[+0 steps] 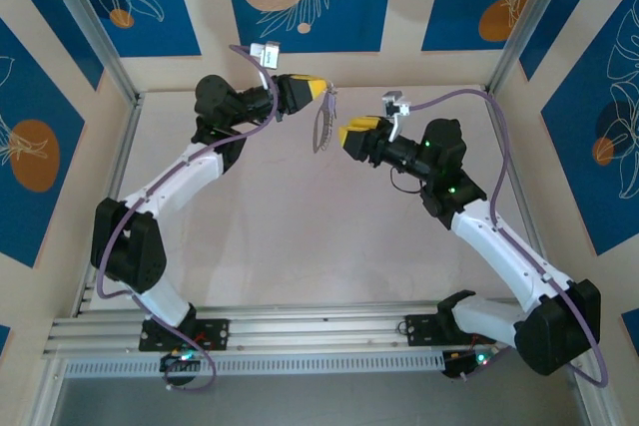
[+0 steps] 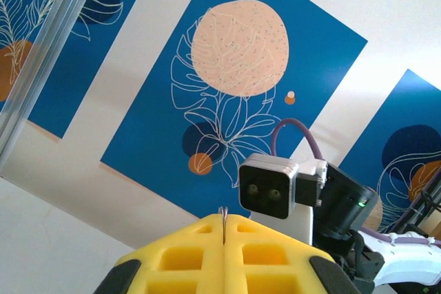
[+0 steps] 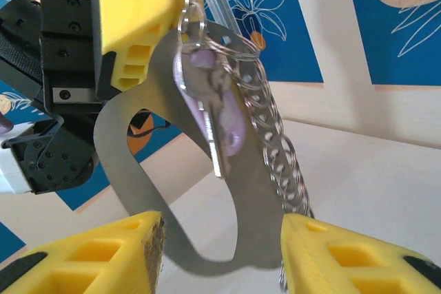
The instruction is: Put the keys on the keyring
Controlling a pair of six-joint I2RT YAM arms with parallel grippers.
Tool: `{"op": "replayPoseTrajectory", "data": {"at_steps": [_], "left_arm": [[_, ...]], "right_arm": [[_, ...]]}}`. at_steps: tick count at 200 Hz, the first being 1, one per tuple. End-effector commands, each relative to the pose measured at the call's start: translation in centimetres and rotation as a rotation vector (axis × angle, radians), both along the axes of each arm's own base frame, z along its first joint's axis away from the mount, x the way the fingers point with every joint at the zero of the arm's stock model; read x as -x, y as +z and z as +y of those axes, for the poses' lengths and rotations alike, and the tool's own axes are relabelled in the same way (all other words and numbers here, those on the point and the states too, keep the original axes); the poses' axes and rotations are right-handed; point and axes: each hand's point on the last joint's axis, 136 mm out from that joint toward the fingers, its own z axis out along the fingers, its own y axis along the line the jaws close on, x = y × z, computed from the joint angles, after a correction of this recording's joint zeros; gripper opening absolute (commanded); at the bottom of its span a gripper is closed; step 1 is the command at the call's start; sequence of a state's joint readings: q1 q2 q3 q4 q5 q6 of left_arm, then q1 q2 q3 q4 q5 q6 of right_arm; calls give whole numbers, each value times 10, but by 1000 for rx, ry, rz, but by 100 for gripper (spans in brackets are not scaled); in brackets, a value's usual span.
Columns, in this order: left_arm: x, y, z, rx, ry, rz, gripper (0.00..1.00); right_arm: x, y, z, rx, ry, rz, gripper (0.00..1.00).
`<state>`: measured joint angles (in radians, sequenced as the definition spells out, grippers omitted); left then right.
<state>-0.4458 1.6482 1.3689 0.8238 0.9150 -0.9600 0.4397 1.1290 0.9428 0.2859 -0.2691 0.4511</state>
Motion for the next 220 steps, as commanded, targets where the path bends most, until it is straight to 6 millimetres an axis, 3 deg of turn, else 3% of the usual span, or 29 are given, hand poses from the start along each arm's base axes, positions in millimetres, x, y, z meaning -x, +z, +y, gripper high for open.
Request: {"op": "replayPoseTrajectory", "data": {"at_steps": [1,168,185,220], "left_arm": [[16,22,3,43,-3,-65,0],[24,21,-3,31,-29,-74,0],[24,21,-4,29,-31,-73,0],[23,19,-4,29,-27,-70,0]], "right_arm": [[-6,26,-3,-3,-61,-98,49],[-33,36,20,40,-28,-122,48],[-33,36,21,46,-17,-124,41],[-20,35,29,63,74,-129,14]]}}
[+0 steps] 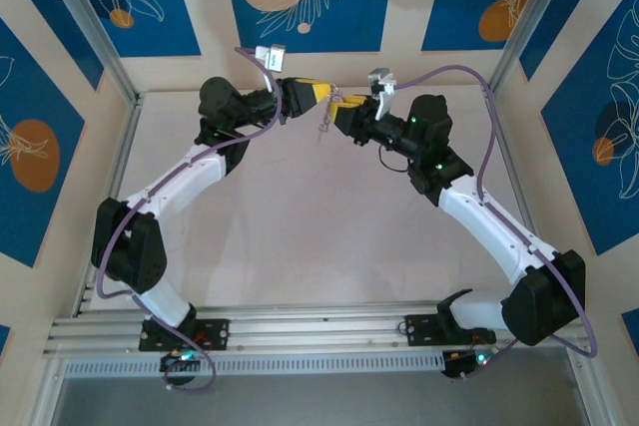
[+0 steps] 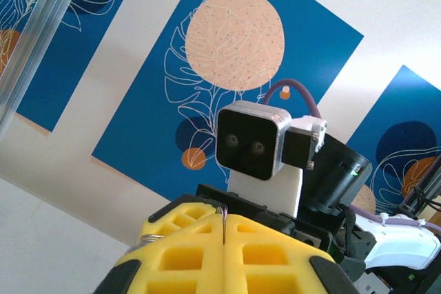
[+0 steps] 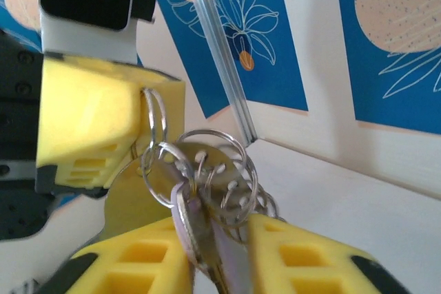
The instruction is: Put the keys on the keyring
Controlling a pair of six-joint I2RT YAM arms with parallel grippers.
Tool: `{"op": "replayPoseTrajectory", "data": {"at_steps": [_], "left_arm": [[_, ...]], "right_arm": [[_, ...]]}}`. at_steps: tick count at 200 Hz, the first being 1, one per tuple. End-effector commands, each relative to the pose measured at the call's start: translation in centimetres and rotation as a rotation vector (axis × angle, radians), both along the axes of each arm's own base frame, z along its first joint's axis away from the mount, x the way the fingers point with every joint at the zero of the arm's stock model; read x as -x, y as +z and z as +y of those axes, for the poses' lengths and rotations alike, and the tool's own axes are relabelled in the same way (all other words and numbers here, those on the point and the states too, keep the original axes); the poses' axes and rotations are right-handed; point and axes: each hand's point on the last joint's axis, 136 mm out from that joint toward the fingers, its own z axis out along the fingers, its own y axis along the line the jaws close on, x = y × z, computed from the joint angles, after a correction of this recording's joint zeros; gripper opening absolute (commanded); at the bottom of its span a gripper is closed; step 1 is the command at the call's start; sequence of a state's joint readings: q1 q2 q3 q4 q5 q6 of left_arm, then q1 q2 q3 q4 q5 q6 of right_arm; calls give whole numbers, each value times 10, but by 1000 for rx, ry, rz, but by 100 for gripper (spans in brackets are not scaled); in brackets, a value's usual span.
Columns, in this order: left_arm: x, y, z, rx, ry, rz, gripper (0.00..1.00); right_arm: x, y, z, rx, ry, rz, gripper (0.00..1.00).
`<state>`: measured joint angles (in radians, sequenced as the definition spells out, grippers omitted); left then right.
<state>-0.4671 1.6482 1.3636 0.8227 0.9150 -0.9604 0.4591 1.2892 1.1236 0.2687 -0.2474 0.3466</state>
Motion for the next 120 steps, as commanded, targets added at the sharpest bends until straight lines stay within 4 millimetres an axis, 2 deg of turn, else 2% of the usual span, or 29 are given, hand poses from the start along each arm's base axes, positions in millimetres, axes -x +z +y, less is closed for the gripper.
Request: {"op": "replayPoseTrajectory", "data": {"at_steps": [1,33,85,120], "left_arm": [[17,22,4,32,-6,-76,0],[16,22,4,36,0,-78,0],[17,23,3,37,-3,-78,0],[20,23,2,36,-9,-81,0]], "right_arm": [[14,14,8,9,80,-38,13],[23,10,12,26,130,-24,0],[31,9,22,33,219,12,0],[27,10,24,33,225,29,0]]}}
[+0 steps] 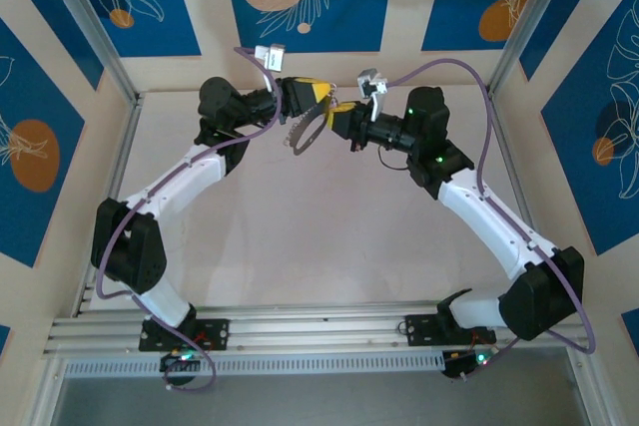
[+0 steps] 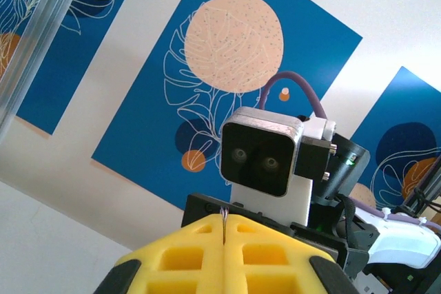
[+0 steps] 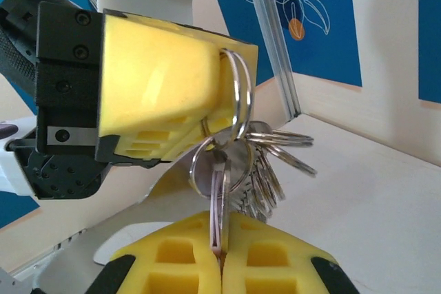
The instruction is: Put the keys on the keyring
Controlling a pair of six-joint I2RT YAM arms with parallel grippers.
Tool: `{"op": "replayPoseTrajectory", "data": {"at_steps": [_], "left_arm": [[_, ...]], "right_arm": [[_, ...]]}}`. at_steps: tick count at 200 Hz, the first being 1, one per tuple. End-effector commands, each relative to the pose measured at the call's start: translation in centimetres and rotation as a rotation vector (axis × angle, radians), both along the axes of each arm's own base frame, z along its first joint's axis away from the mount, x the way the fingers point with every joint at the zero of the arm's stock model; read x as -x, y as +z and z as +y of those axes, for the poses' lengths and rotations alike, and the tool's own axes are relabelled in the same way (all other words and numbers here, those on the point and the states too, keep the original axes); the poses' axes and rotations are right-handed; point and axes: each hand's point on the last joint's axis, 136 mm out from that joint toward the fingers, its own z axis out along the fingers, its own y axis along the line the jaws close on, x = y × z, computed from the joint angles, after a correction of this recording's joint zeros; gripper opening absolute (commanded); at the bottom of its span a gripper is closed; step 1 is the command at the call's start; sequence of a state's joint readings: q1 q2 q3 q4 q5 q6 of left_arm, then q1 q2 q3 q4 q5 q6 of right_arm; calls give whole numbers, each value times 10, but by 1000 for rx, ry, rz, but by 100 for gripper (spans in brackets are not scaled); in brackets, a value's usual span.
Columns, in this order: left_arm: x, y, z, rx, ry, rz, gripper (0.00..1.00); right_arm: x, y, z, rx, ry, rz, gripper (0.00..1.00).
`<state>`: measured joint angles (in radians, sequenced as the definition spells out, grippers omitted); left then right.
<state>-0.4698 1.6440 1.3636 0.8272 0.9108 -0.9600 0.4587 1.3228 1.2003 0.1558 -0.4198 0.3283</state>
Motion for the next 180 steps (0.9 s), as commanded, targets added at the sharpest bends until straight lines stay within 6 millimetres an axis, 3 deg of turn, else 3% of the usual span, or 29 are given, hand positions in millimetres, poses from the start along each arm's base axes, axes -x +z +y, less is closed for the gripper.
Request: {"op": "replayPoseTrajectory", "data": {"at_steps": [1,77,121,152,180], "left_arm": [[18,20,2,30,-11,-73,0],[19,18,2,21,-5,-78,0],[19,16,0,18,-3,-77,0],[20,16,0,17,-4,-79,0],[21,15,-1,14,-7,-77,0]], "right_arm": [[8,11,6,-8,53,-17,0],[2,25,-17,-60,-21,-28,0],[15,32,1,-56,46,-42,0],[18,23,17,-22,85,-22,0],[13,16,16,-8,66,-7,0]]}}
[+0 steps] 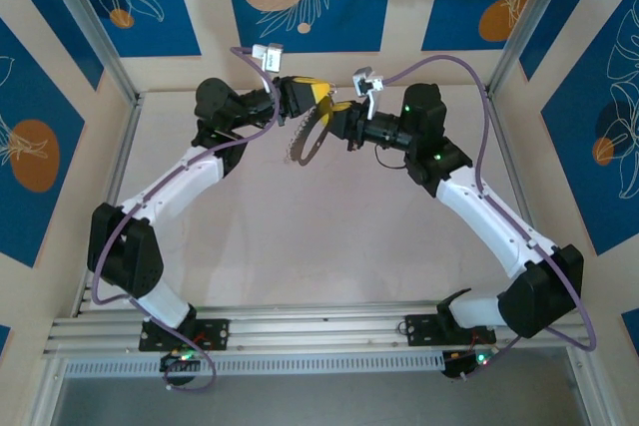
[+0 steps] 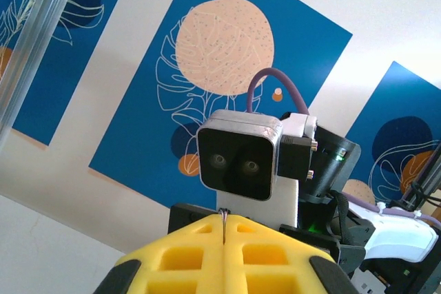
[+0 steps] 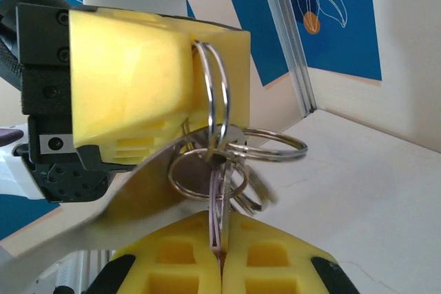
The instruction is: Put the keys on the keyring
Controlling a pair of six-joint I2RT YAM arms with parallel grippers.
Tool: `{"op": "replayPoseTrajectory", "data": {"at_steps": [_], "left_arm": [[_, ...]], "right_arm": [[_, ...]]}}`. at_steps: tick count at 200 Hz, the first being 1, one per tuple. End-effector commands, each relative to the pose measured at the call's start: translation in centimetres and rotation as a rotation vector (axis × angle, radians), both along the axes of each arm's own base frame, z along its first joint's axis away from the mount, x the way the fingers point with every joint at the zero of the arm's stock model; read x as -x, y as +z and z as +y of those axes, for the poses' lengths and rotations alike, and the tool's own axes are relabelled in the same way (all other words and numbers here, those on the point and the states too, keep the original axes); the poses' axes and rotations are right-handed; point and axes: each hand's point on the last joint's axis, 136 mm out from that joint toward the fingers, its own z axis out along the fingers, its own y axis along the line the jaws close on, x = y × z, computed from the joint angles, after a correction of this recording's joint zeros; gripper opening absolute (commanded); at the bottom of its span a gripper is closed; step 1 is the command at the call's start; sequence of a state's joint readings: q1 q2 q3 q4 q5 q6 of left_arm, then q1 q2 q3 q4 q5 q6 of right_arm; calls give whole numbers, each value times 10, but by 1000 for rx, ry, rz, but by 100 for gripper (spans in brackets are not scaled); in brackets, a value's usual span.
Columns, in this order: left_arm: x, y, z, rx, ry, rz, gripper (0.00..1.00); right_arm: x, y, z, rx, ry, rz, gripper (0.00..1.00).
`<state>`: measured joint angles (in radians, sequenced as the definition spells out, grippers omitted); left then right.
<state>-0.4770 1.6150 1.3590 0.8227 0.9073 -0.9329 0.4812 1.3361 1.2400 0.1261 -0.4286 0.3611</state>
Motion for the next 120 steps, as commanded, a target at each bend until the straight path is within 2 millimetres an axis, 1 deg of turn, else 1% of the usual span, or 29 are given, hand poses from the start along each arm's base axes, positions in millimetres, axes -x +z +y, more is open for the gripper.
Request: {"op": "replayPoseTrajectory", "data": {"at_steps": [1,40,72,85,108,120], "left_arm": [[10,5,-3,5,-10,-34,0],[10,4,-4,4,-6,-33,0],[10,-1,-6,-18,0,-38,0],[11,-2,-7,-23,1,-42,0],[10,-4,-9,-16,1,-36,0],[9,-3,-9,-8,3,-33,0]], "right_arm": [[7,9,7,4,35,-42,0],[6,12,0,2,9,-49,0],[3,15,-10,-15,-36,-52,0],[5,16,-9,-25,-24,-47,0],[12,14,-1,-18,28,-33,0],[15,13,-1,-9,32,-32,13]]}}
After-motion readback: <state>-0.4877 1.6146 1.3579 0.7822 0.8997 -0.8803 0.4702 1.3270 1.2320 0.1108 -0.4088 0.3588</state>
